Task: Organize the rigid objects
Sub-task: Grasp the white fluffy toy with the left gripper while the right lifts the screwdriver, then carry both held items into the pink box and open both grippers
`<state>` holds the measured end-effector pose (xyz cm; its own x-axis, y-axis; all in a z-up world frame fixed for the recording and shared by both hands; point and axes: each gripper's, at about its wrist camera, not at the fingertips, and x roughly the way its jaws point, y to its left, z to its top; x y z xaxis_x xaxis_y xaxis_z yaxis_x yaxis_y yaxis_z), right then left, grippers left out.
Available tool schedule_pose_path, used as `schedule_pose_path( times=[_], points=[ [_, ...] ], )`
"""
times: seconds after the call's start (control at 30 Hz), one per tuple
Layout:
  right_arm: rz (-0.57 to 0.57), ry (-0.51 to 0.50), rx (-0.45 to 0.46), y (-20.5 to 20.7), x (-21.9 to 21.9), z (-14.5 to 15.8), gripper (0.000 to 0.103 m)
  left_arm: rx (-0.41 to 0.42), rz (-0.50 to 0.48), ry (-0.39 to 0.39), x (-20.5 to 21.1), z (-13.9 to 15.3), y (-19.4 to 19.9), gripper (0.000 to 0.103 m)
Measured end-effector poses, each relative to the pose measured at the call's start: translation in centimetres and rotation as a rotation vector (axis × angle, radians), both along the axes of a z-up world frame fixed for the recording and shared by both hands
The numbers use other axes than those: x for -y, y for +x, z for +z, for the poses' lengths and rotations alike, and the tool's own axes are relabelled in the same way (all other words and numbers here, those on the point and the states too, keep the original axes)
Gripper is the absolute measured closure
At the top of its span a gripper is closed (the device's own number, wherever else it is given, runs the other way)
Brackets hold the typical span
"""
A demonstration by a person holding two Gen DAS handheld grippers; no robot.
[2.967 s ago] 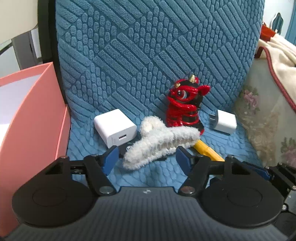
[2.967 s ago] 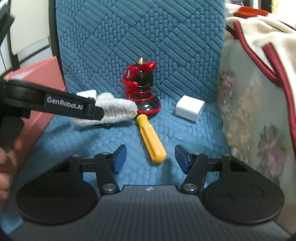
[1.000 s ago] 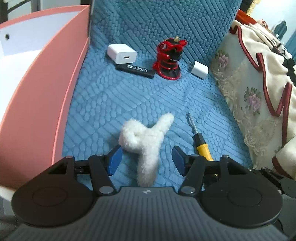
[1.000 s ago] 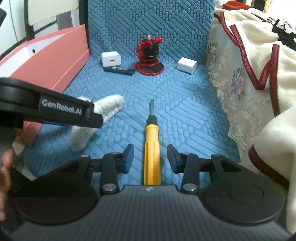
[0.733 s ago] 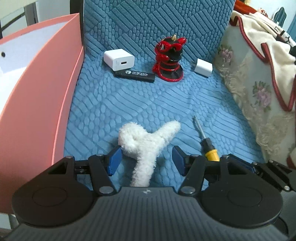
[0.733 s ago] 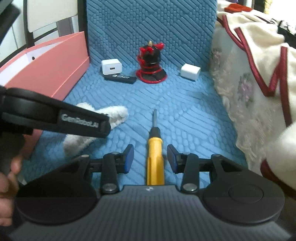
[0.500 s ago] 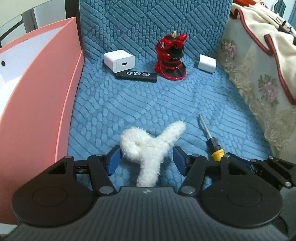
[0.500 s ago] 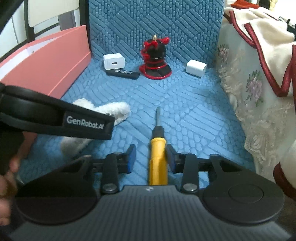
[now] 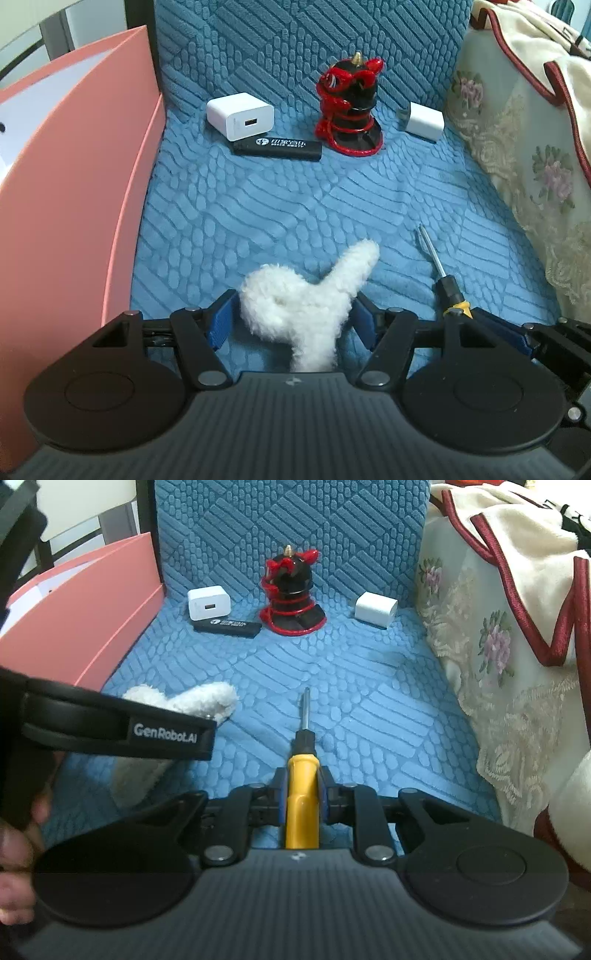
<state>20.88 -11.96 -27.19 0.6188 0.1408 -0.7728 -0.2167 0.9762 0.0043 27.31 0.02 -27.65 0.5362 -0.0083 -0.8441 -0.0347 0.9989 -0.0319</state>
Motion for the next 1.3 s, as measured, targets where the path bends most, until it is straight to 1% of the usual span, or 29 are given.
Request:
schedule_pose_path(
  times=[0.07,0.13,0.2,0.27,0.37,0.43,0.57,0.67,0.83,0.87,0.9,1.07,1.13,1.2,1.3],
  points=[
    [0.012,-0.018,0.009,0.0,-0.2,-0.2,0.080,0.003,-0.012,0.026,0.5,-0.1,0.2,0.034],
    [0.022,-0.022,0.017,0.1,-0.2,-0.2,0.079,0.017,-0.024,0.041,1.0,-0.2,0.3,0.040],
    [0.025,-0.012,0.014,0.3,-0.1,-0.2,0.082,0.027,-0.028,0.058,1.4,-0.1,0.5,0.044],
    [0.024,0.002,0.004,0.5,0.1,-0.1,0.083,0.037,-0.030,0.069,1.5,-0.1,0.5,0.044],
    [0.008,0.030,-0.006,0.8,0.5,0.1,0.083,0.046,-0.018,0.033,1.3,0.2,0.4,0.045],
    [-0.006,0.056,-0.006,0.8,0.8,0.3,0.083,0.052,-0.013,0.030,1.3,0.5,0.3,0.045],
    [-0.024,0.099,-0.003,0.8,1.7,1.5,0.083,0.060,0.009,-0.006,0.9,1.6,-0.4,0.045],
    [-0.017,0.103,0.003,0.6,1.9,2.6,0.084,0.063,0.044,-0.052,0.1,2.7,-1.2,0.045],
    [-0.003,0.086,0.036,-0.1,2.2,5.1,0.084,0.080,0.070,-0.091,-0.7,5.4,-2.8,0.045],
    [-0.002,0.083,0.039,-0.2,2.3,5.7,0.086,0.085,0.074,-0.099,-0.9,5.9,-3.1,0.045],
    [0.001,0.081,0.046,-0.4,2.4,6.2,0.100,0.091,0.075,-0.110,-1.0,6.6,-3.5,0.045],
    [0.003,0.088,0.081,-1.1,2.7,9.0,0.100,0.130,0.062,-0.131,-1.2,9.6,-5.1,0.045],
    [0.000,0.086,0.083,-1.0,2.8,9.2,0.100,0.135,0.059,-0.135,-1.3,10.1,-5.5,0.045],
    [-0.008,0.076,0.067,-0.9,3.1,8.8,0.100,0.124,0.058,-0.143,-1.5,10.1,-5.9,0.045],
    [-0.018,0.120,0.034,-1.3,4.4,8.5,0.100,0.111,0.069,-0.162,-2.1,10.0,-6.7,0.045]
  ],
)
